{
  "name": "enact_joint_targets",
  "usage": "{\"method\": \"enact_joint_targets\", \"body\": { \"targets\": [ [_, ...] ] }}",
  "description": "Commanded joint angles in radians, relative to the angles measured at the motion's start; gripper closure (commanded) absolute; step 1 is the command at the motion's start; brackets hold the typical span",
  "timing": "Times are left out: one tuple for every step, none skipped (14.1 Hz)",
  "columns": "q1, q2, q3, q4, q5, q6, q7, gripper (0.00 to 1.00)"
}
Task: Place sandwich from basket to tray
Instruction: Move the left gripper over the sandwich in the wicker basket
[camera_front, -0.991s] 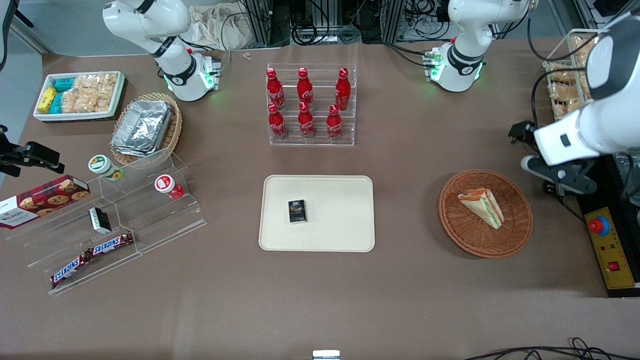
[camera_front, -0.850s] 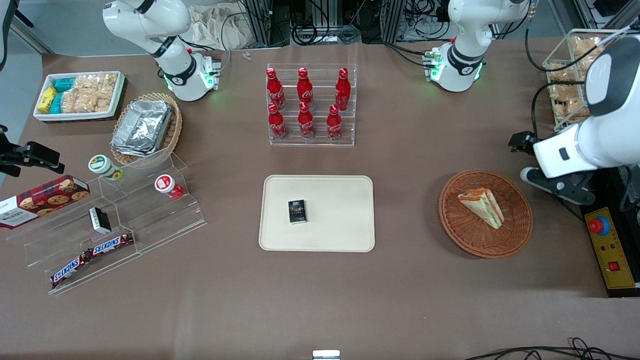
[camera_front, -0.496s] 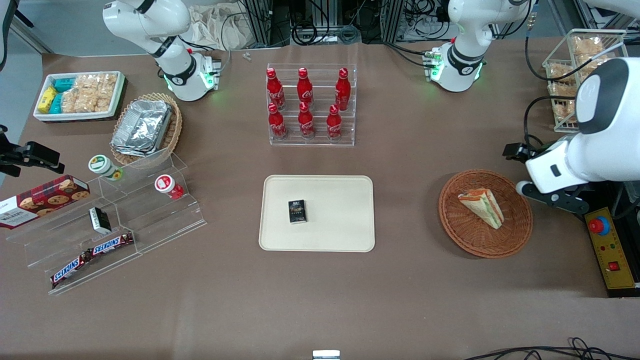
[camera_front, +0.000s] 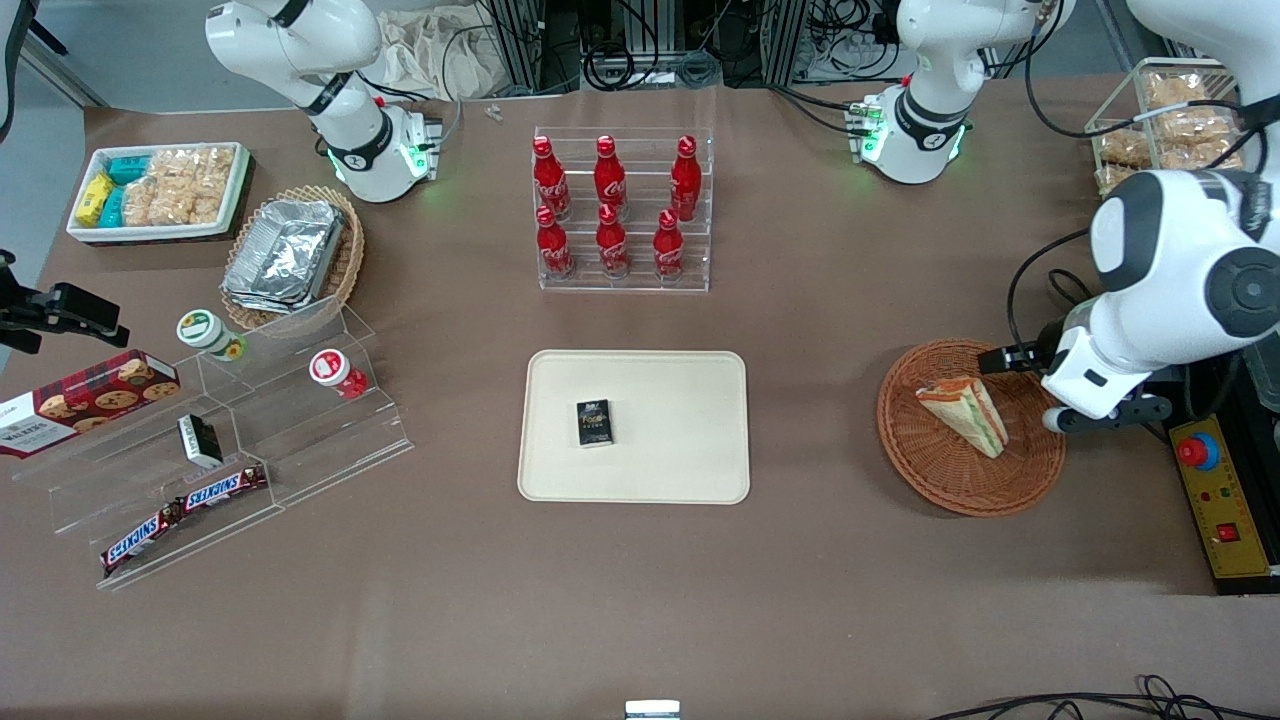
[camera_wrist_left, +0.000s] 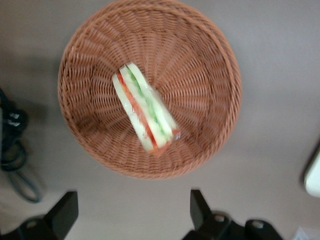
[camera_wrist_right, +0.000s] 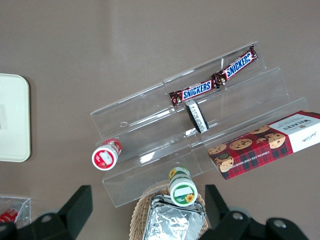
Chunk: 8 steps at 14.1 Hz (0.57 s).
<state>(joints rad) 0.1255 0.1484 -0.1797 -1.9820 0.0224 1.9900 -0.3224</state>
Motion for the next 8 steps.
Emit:
{"method": "enact_joint_targets", "body": {
  "targets": [
    [-0.001, -0.020, -0.004, -0.148, -0.009, 0.197, -0.240, 0.00],
    [-0.001, -0.004, -0.004, -0.185, -0.007, 0.278, -0.317, 0.00],
    [-0.001, 0.014, -0.003, -0.208, -0.004, 0.327, -0.360, 0.00],
    [-0.001, 0.031, -0.003, -0.216, -0.004, 0.342, -0.375, 0.00],
    [0.000, 0.043, -0.003, -0.219, -0.004, 0.345, -0.388, 0.00],
    [0.000, 0.057, -0.001, -0.221, -0.001, 0.346, -0.409, 0.00],
    [0.000, 0.069, 0.005, -0.221, -0.001, 0.349, -0.418, 0.00],
    [0.000, 0.079, 0.009, -0.222, 0.001, 0.355, -0.422, 0.00]
  ]
}}
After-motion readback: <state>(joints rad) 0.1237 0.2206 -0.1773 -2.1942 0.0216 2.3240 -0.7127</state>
